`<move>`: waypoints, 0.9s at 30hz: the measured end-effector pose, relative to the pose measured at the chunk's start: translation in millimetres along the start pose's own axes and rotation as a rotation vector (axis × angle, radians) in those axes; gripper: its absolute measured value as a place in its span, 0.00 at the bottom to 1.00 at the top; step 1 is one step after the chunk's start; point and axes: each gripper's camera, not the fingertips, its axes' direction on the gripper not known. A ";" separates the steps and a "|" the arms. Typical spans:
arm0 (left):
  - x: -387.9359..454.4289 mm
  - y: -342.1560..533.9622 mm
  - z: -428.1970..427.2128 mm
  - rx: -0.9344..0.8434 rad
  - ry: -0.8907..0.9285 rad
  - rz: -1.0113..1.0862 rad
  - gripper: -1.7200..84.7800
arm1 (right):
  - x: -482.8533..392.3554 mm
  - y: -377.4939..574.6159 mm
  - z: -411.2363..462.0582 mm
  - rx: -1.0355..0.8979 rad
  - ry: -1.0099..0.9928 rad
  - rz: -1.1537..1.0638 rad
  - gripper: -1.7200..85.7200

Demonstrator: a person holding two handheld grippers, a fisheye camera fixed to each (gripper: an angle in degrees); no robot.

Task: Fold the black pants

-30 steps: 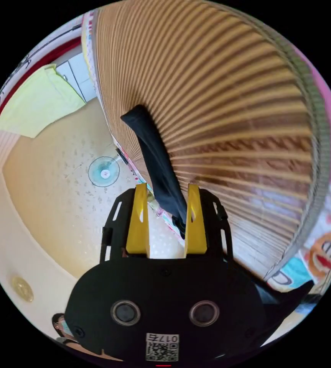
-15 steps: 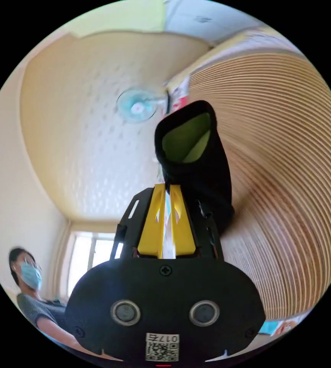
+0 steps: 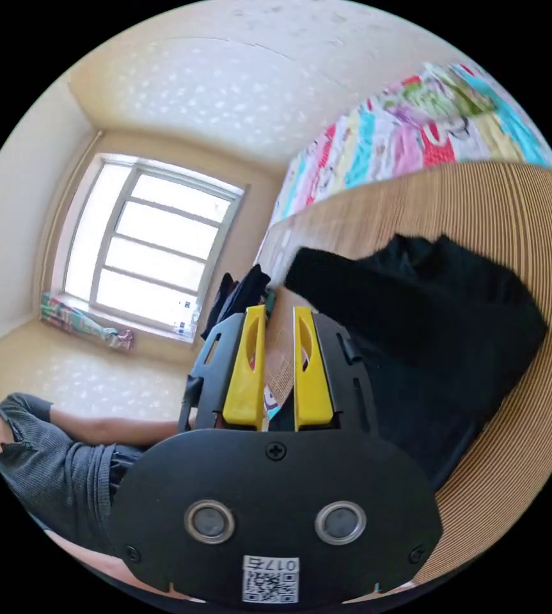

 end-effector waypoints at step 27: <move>-48.3 -99.8 46.6 -0.493 -0.416 0.365 0.08 | 294.6 338.8 -46.3 -0.368 0.233 0.876 0.15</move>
